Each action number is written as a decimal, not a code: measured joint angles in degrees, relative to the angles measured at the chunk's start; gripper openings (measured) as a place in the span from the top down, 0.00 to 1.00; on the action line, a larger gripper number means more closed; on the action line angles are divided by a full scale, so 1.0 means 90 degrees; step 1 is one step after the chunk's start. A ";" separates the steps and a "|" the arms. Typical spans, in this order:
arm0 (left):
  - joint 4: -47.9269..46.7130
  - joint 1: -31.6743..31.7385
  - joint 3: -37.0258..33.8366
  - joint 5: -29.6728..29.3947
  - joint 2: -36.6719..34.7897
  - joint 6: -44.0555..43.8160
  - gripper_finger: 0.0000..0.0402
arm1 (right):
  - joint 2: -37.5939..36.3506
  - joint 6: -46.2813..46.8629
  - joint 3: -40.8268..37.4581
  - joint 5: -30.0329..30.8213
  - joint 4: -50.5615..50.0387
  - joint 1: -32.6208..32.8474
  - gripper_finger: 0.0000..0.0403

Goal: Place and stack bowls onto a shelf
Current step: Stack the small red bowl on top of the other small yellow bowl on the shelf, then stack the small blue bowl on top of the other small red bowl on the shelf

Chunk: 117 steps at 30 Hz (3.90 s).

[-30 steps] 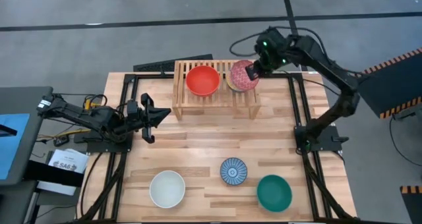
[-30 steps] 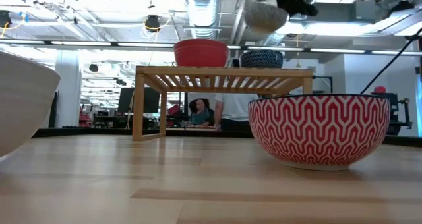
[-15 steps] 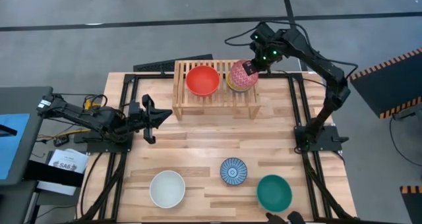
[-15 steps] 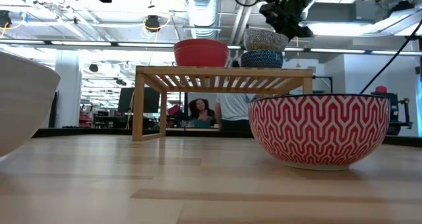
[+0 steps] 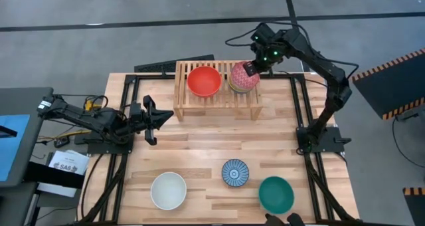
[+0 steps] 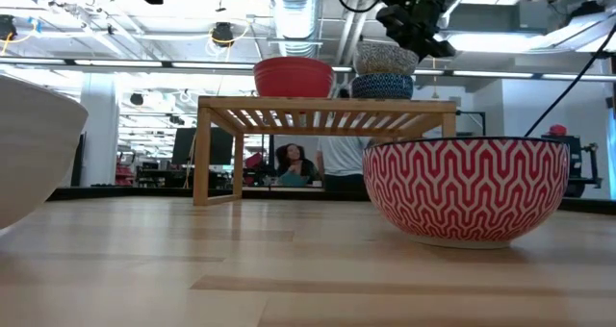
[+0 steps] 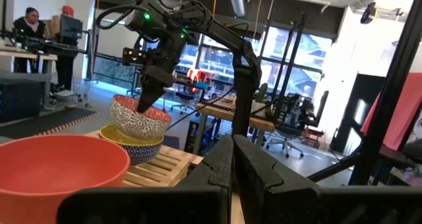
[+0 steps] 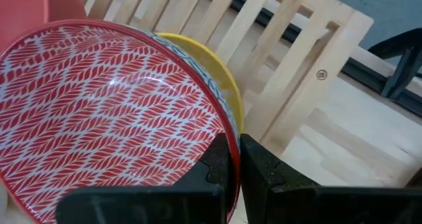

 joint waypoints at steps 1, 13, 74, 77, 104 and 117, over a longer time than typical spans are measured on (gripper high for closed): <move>0.0002 0.0000 0.0000 0.0000 0.0000 0.0002 1.00 | 0.0000 0.0002 0.0000 0.0003 0.0011 -0.0002 0.90; 0.0007 0.0000 0.0000 -0.0009 0.0000 -0.0026 1.00 | 0.0333 -0.0030 -0.0009 0.0018 0.0026 0.0214 0.85; -0.0189 0.0648 0.0136 0.0873 0.0000 -0.0185 1.00 | -0.4415 0.0438 -0.3182 -0.0011 0.3410 0.2898 0.57; -0.0343 0.0725 0.0135 0.0888 0.0000 -0.0360 1.00 | -0.4850 0.0837 -0.4056 0.0085 0.4472 0.3688 0.57; -0.0990 0.0736 0.0146 0.1742 -0.0002 -0.0871 1.00 | -0.3994 0.1121 -0.4856 0.0139 0.5697 0.4709 0.57; -0.0906 0.0736 0.0146 0.2020 0.0000 -0.0968 1.00 | -0.3757 0.0844 -0.4852 0.0318 0.6492 0.4816 0.57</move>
